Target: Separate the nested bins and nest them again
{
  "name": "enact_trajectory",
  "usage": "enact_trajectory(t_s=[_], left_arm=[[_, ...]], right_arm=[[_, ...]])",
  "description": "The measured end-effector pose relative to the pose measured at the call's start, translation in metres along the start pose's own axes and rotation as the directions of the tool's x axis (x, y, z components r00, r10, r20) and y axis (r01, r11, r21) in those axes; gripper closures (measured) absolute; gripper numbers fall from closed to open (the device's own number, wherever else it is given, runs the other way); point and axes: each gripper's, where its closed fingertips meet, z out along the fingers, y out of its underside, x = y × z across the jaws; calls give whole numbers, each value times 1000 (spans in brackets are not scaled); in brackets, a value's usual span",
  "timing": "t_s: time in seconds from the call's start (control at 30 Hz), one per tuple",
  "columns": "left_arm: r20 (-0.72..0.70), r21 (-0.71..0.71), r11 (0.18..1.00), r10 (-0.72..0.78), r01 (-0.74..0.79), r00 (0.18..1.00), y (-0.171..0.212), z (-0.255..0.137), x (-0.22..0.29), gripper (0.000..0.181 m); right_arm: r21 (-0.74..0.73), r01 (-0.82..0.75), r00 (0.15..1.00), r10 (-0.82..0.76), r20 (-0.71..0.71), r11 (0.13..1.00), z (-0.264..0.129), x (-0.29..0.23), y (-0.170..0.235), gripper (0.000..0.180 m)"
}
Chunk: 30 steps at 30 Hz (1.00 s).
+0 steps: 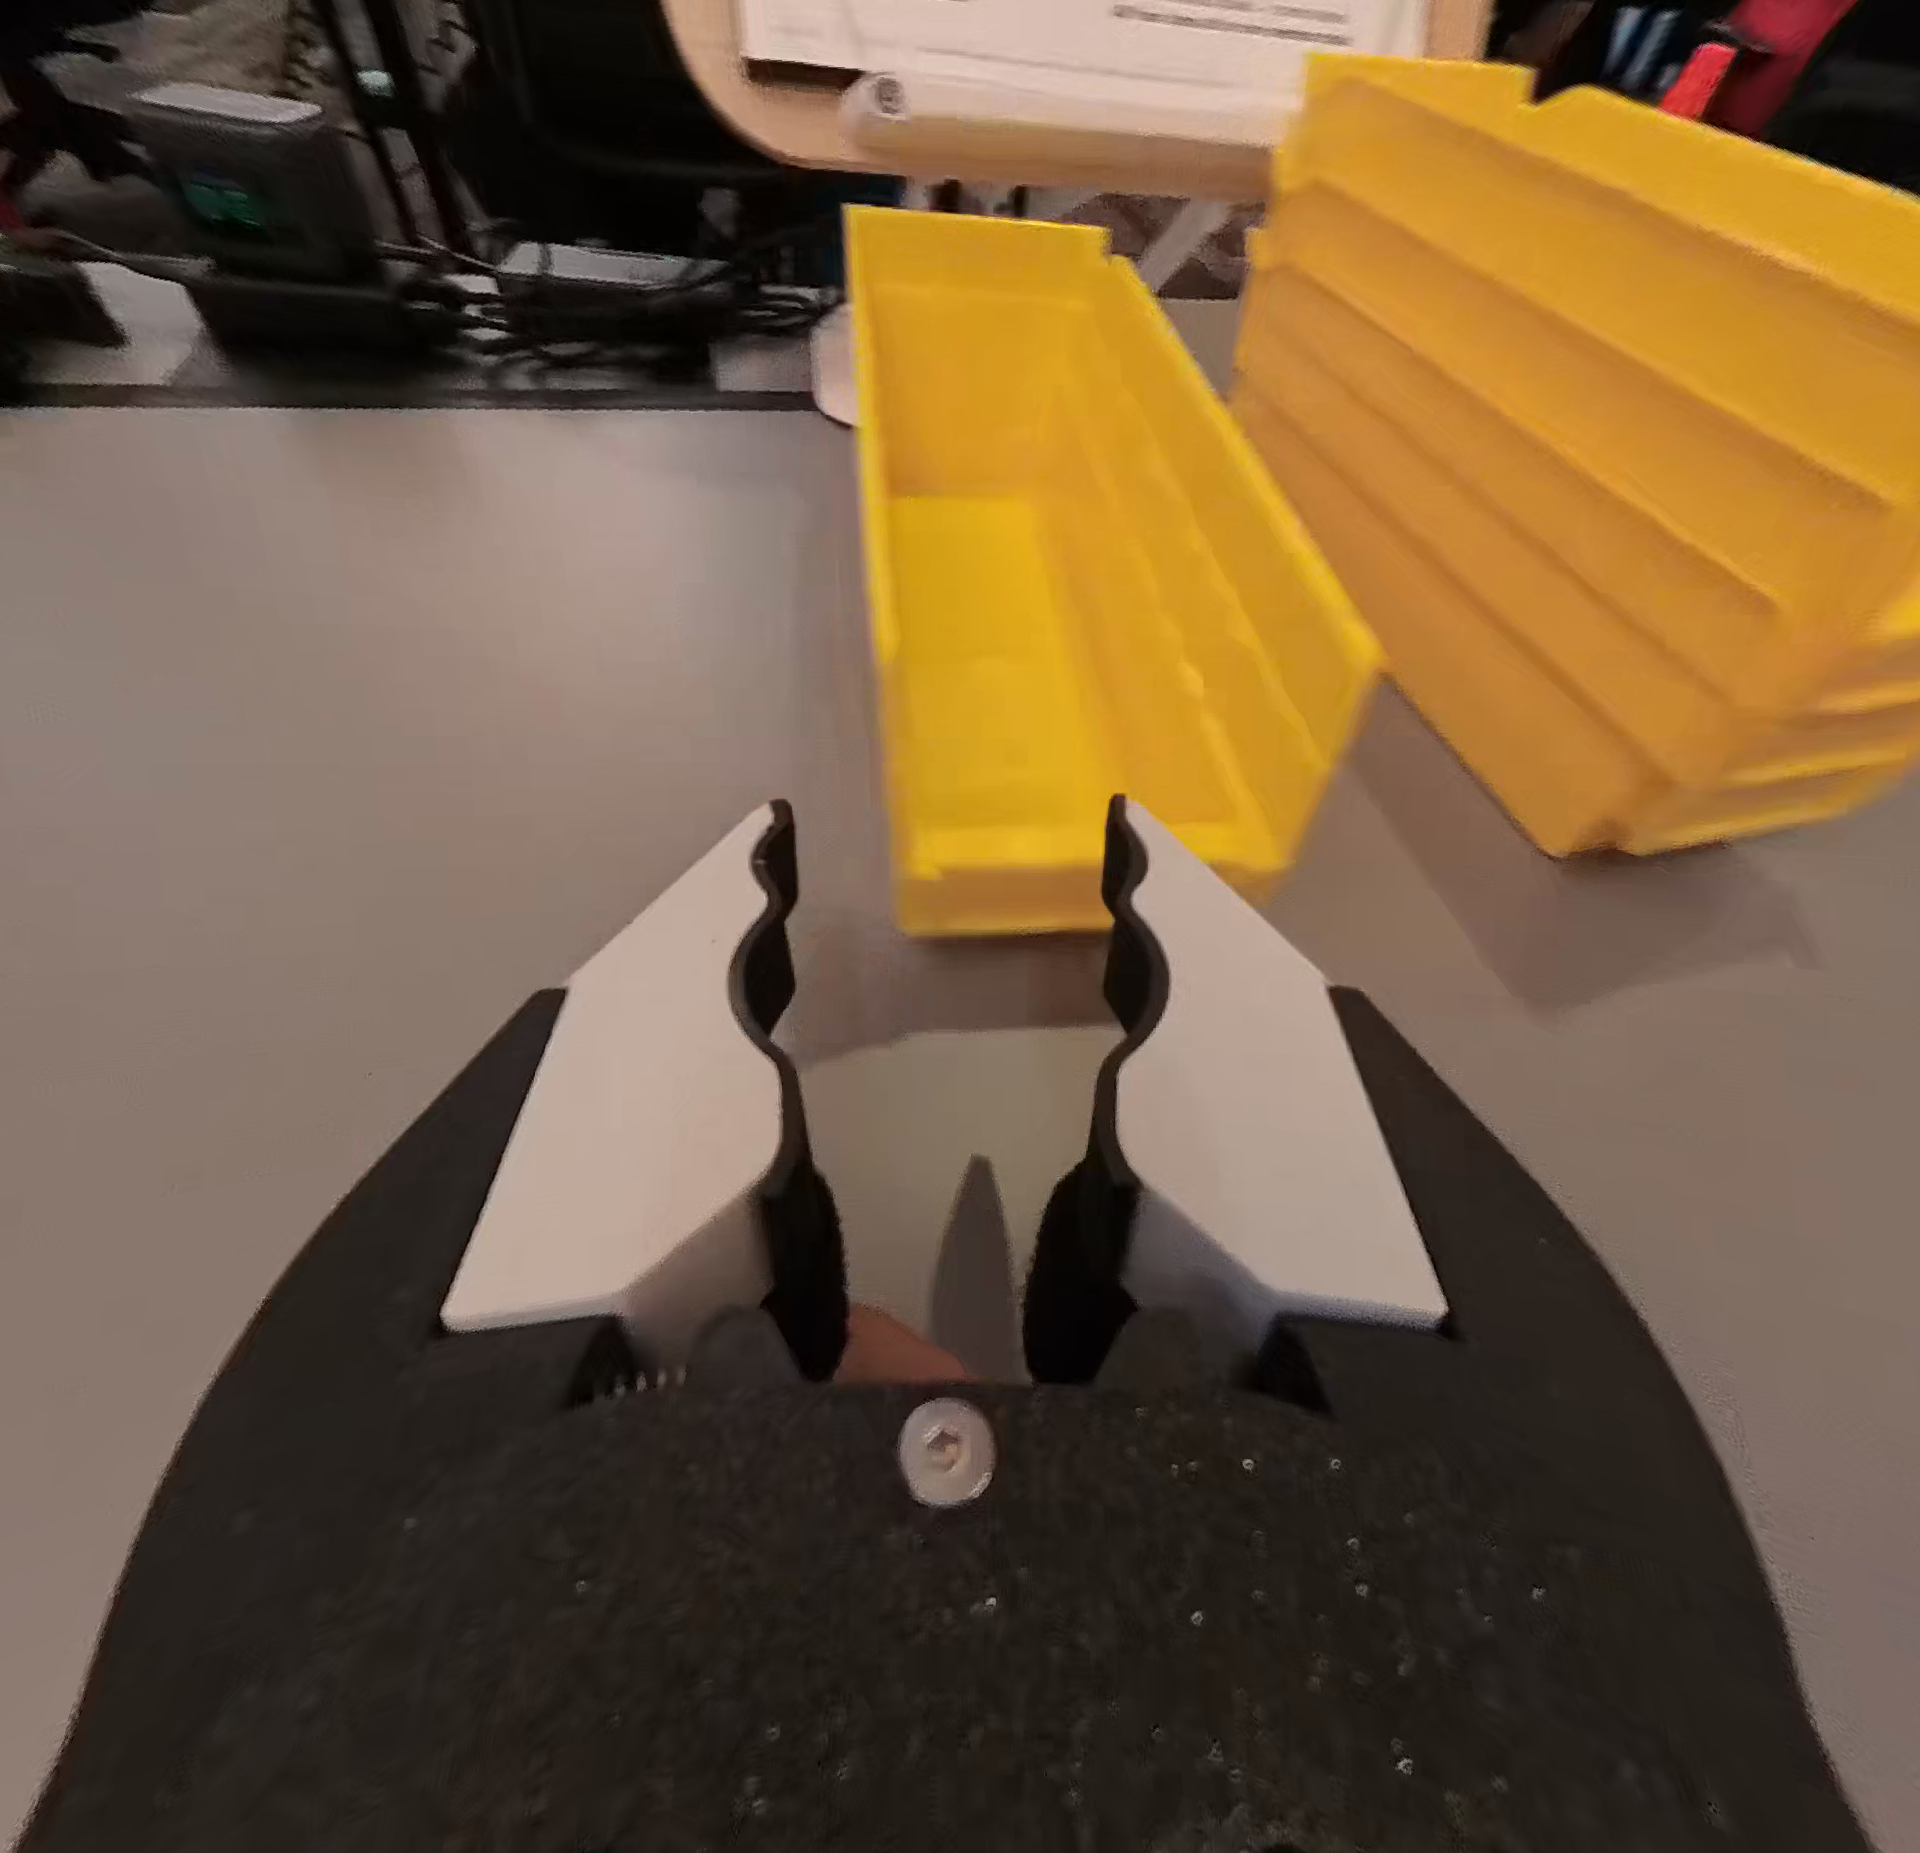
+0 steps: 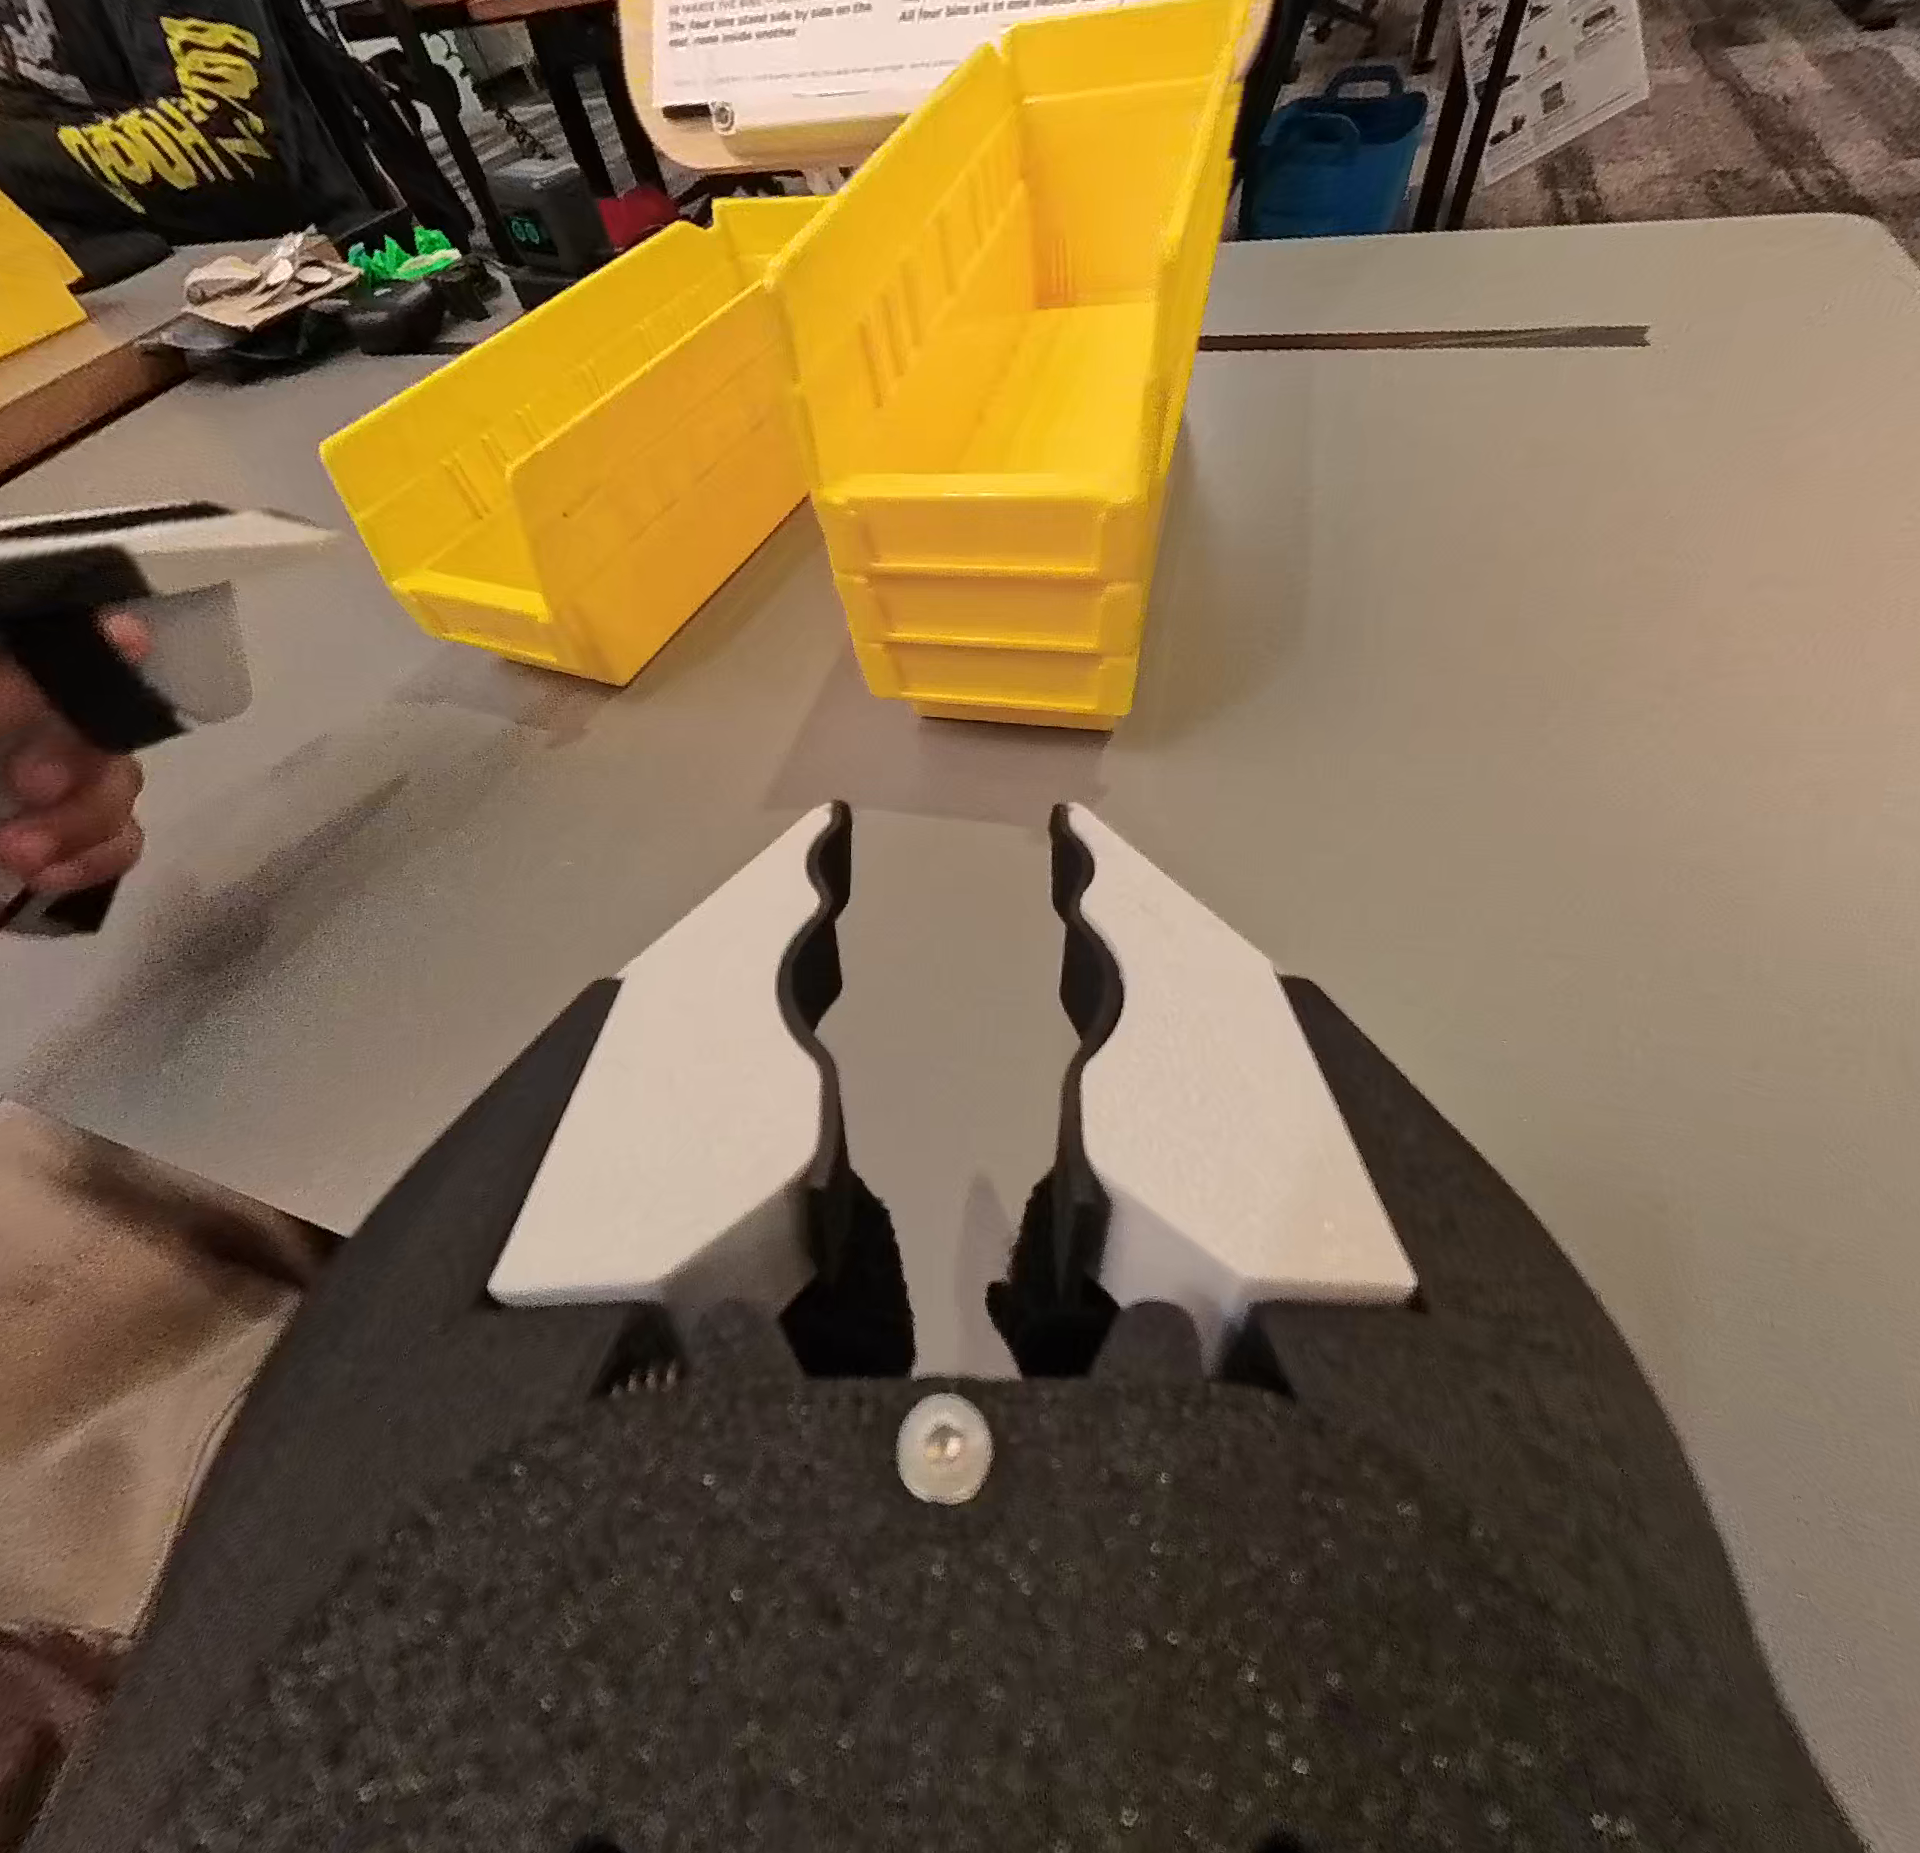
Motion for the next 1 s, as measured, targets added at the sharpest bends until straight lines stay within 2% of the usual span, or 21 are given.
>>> enact_trajectory(t_s=[0.17, 0.2, 0.23, 0.27, 0.33, 0.43, 0.63, 0.8, 1.0], left_arm=[[-6, -55, 998, -40, 40, 999, -3, 54, -20, 126], [-3, -63, 997, -38, 38, 999, -3, 62, -20, 141], [-6, -56, 998, -27, 27, 1000, -3, 67, -19, 173], [8, -42, 999, -17, 18, 1000, -5, 69, -20, 181], [61, -37, 999, -24, 26, 998, -6, 67, -23, 181], [140, 26, 991, -133, 131, 981, -10, 49, -24, 181], [163, 216, 959, -220, 182, 962, -44, -3, 8, 181], [90, 330, 924, -236, 195, 968, -107, -26, 60, 181], [-11, 290, 925, -253, 246, 967, -149, -13, 131, 181]], right_arm=[[-15, 17, 1000, -17, 21, 1000, 8, -12, 2, 142], [-17, 18, 1000, -18, 17, 1000, 9, -12, 3, 143], [-21, 21, 1000, -21, 12, 1000, 10, -12, 4, 145], [-24, 27, 1000, -27, 12, 999, 11, -13, 5, 145], [-29, 36, 999, -36, 11, 999, 11, -13, 6, 145], [-34, 45, 999, -45, 6, 998, 9, -12, 8, 145], [-23, 23, 1000, -23, -13, 999, 2, -1, 7, 145], [-11, -17, 1000, 17, -16, 1000, 0, 7, 3, 145], [-14, -30, 1000, 30, -10, 999, 3, 9, 1, 145]])
